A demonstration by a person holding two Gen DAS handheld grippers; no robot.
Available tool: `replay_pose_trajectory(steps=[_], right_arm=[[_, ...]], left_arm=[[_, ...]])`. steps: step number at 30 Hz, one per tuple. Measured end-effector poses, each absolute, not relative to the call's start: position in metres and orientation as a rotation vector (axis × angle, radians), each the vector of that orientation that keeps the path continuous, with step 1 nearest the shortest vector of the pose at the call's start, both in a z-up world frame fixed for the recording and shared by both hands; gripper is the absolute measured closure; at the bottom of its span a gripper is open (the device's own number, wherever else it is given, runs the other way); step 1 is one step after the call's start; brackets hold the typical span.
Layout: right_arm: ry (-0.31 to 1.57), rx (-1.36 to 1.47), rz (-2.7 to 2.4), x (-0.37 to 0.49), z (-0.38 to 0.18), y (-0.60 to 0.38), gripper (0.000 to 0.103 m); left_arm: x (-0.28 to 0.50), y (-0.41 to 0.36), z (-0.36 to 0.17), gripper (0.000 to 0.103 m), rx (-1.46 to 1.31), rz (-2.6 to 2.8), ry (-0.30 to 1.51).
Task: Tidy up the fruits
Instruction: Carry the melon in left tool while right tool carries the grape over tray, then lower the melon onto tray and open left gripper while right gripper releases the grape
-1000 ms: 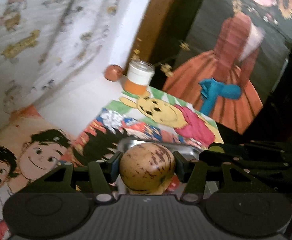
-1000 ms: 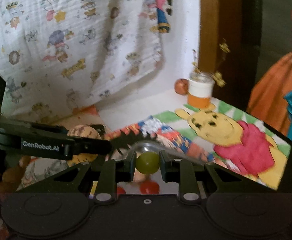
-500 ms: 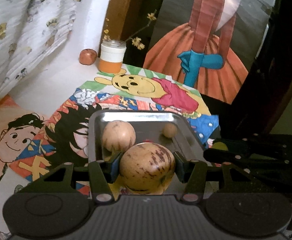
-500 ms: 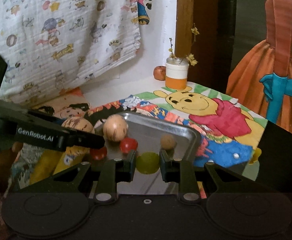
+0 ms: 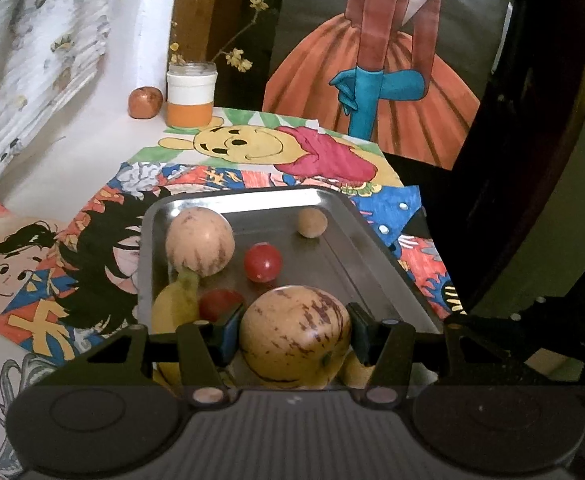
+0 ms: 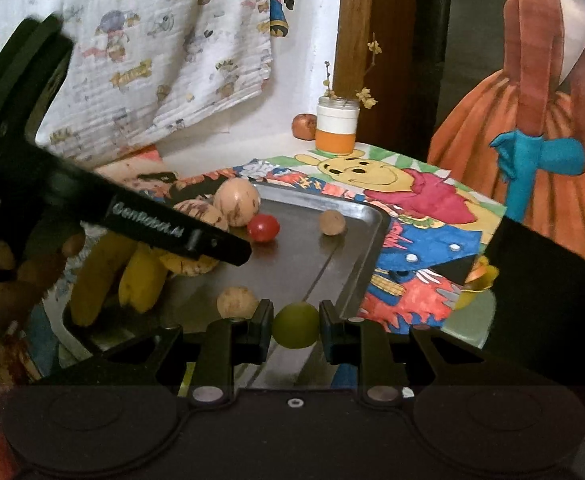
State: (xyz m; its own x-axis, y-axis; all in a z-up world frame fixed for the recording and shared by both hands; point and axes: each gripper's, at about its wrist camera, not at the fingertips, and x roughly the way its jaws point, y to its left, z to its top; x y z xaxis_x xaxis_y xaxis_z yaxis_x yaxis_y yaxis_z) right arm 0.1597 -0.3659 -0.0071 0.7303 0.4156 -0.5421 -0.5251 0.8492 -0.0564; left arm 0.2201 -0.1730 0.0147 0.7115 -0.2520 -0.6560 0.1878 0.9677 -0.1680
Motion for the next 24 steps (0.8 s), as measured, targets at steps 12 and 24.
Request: replay_pose_trajectory(steps=[12, 24], right_arm=[[0.523, -0.195, 0.465, 0.143, -0.018, -0.358, 0.076], [0.512, -0.154, 0.409, 0.141, -0.026, -0.355, 0.076]], left_arm=[[0.228, -0.186, 0.013, 0.045, -0.028, -0.228, 0.749], [0.246, -0.198, 0.012, 0.045, 0.041, -0.267, 0.753]])
